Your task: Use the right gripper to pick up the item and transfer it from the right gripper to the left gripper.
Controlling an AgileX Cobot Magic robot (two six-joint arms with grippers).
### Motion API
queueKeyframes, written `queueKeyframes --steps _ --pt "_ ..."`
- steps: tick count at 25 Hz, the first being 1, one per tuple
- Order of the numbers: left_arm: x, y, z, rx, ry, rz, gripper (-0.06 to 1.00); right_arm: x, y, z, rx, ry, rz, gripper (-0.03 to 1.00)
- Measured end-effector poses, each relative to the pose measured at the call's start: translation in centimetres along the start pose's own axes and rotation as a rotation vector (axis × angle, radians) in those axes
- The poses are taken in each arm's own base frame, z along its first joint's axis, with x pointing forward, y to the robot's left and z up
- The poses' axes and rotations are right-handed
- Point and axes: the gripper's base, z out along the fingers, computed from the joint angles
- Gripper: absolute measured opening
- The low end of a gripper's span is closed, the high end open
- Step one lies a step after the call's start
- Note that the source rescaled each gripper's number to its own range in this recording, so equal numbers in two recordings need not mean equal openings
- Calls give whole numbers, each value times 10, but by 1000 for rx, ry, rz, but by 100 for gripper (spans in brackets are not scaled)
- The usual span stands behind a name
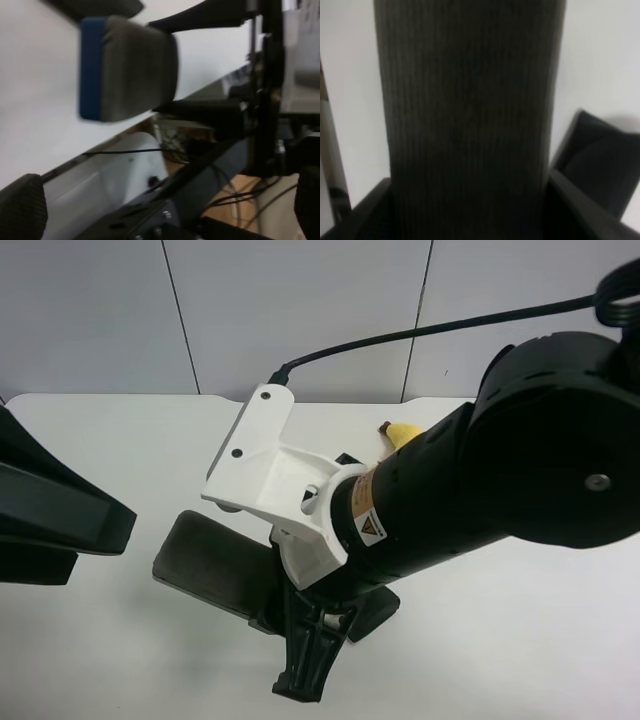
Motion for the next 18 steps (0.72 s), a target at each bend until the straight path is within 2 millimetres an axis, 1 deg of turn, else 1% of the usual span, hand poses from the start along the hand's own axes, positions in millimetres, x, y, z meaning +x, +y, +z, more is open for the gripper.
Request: queueKeyframes --steps 5,9,14,18 --pt "-5 2 6 17 19 -22 100 -6 9 0 -7 -39 -32 0" --pt "-7 3 7 16 17 -18 100 -9 9 -1 0 -71 -36 0" --pt "-7 3 7 18 14 -8 100 -13 8 -15 17 -126 -35 0" --pt "-7 3 7 18 13 -8 100 -17 7 -19 32 -171 -33 0"
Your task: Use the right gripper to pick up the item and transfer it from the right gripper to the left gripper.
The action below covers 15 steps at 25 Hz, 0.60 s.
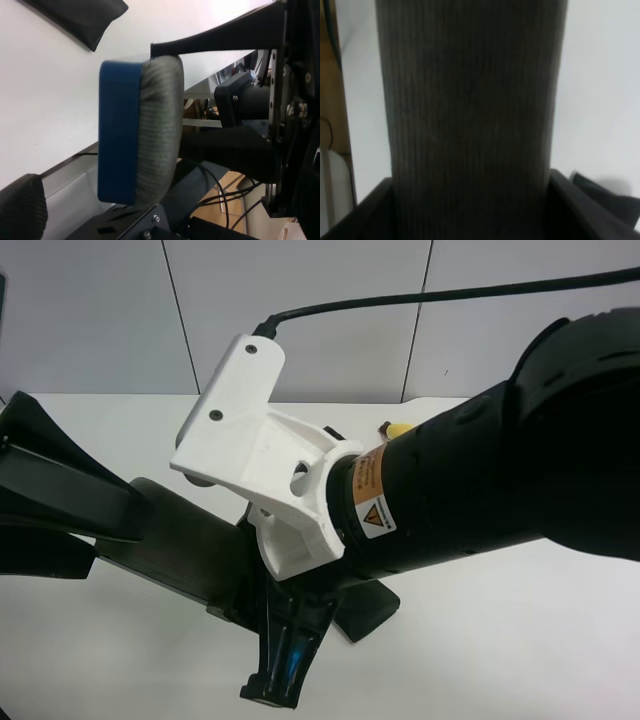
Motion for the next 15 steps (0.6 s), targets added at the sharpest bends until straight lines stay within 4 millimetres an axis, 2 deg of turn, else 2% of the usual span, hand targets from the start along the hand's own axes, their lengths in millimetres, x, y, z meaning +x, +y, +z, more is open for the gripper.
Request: queueKeyframes --steps 12,15 --pt "-1 -5 0 53 -13 -20 100 -7 2 0 4 -68 24 0" --pt "-1 -5 0 53 -15 -21 94 -7 2 0 6 -73 25 0"
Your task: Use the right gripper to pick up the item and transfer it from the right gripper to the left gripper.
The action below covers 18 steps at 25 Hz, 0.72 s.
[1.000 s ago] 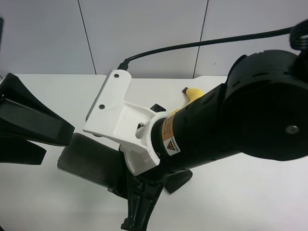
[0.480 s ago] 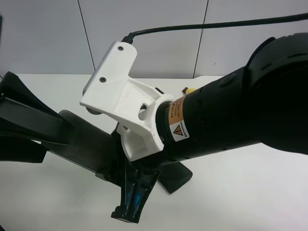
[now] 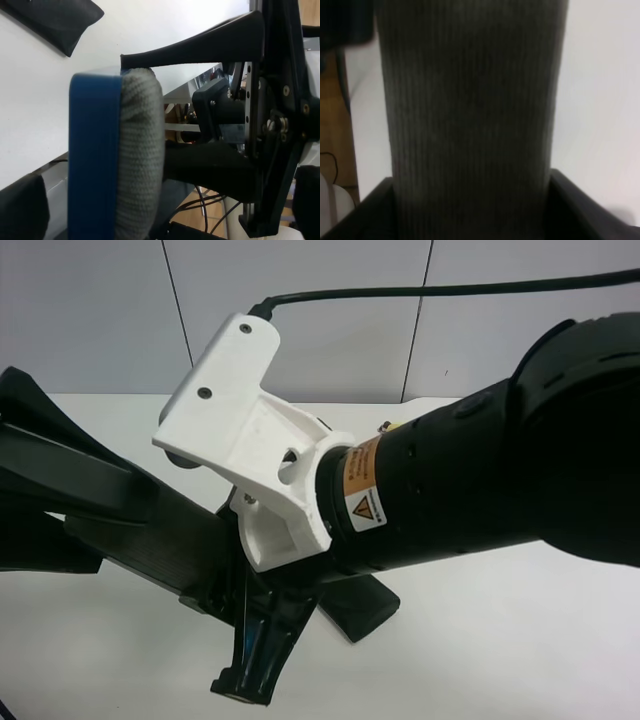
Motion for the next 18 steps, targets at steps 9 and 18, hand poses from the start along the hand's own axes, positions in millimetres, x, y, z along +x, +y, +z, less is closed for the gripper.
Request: queueKeyframes --steps 9,18 --pt "-3 0 0 -3 -31 1 56 -2 0 0 -4 -24 44 0" --pt "-5 -1 0 14 -50 -8 54 -3 1 0 -15 -33 65 0"
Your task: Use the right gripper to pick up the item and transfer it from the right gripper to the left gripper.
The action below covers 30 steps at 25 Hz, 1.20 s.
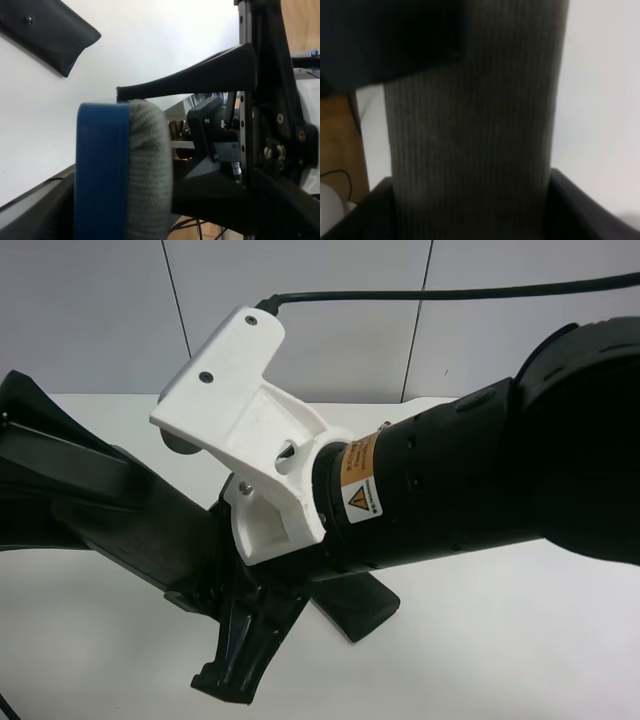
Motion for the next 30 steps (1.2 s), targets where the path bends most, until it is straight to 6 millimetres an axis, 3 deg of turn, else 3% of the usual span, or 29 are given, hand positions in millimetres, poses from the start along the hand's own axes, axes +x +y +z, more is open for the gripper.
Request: queueKeyframes --steps 2,4,5,8,16,17,18,19,20,22,25,30 --pt "0 0 0 1 -1 -1 52 -1 1 0 -6 -6 8 0" --pt "0 0 0 -1 -1 0 44 -1 1 0 -13 -9 6 0" --pt "0 0 0 -5 0 3 38 -1 1 0 -16 -11 9 0" --pt "0 2 0 -19 4 14 3 -2 2 -1 -23 -17 16 0" --pt "1 3 0 -30 9 26 2 -1 3 -1 -30 -14 -5 0" --pt "1 3 0 -30 9 26 2 -1 3 -1 -30 -14 -4 6" --pt "0 2 0 -19 5 20 1 -2 3 -1 -29 -15 -5 22" --pt "0 1 0 -5 2 10 0 -2 3 -1 -27 -20 -4 51" --pt "0 0 1 2 1 5 0 -2 3 -1 -27 -19 -4 71" --pt "-1 0 1 6 2 0 0 -2 2 -1 -24 -23 -5 89" --pt "-1 0 1 6 2 -1 0 -2 2 -1 -25 -22 -5 97" --pt "-1 0 1 6 3 -2 0 -4 4 -13 -38 -20 -14 99"
